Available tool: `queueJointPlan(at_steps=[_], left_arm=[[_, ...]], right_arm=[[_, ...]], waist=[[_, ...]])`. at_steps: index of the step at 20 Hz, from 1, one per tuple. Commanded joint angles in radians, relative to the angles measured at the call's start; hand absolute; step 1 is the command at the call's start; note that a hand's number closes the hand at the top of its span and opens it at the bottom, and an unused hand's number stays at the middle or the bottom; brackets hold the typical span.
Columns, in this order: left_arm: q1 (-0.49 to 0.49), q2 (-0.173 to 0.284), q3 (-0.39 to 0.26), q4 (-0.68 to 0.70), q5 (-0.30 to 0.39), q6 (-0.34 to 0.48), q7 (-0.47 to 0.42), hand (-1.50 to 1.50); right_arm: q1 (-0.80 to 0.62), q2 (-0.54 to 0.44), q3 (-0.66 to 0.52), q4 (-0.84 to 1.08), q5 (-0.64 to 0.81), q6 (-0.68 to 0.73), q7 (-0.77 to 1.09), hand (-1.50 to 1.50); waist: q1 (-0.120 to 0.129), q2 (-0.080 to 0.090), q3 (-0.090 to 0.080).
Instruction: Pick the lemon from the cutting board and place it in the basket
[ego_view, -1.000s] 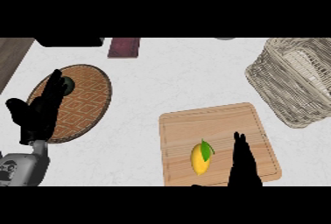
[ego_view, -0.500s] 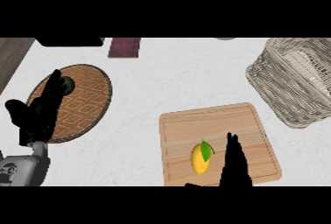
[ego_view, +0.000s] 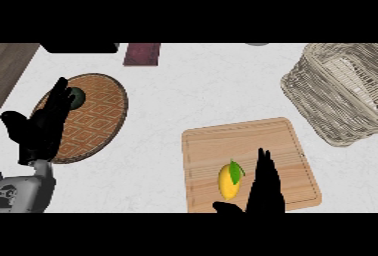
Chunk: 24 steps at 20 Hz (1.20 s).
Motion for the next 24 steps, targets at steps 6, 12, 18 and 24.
queueJointPlan(at_steps=[6,12,18,24], left_arm=[[0.023,-0.027,0.050,0.010,-0.026,-0.027,-0.030,0.00],[-0.030,-0.078,0.017,-0.009,-0.079,0.003,0.029,0.00],[0.098,-0.074,0.031,-0.136,-0.051,-0.054,0.040,0.00],[0.004,-0.053,0.078,0.026,-0.058,-0.065,-0.035,0.00]], right_arm=[[-0.063,0.005,-0.009,0.024,-0.004,0.039,0.086,-1.50],[-0.046,-0.015,-0.092,0.122,-0.093,-0.025,-0.073,-1.50],[-0.072,0.005,-0.018,0.217,-0.094,-0.104,-0.015,-1.50],[-0.036,-0.010,0.035,0.269,-0.206,-0.025,-0.162,1.50]], waist=[[0.001,0.000,0.000],[-0.001,0.000,0.000],[0.005,-0.001,0.000],[0.002,0.001,0.000]])
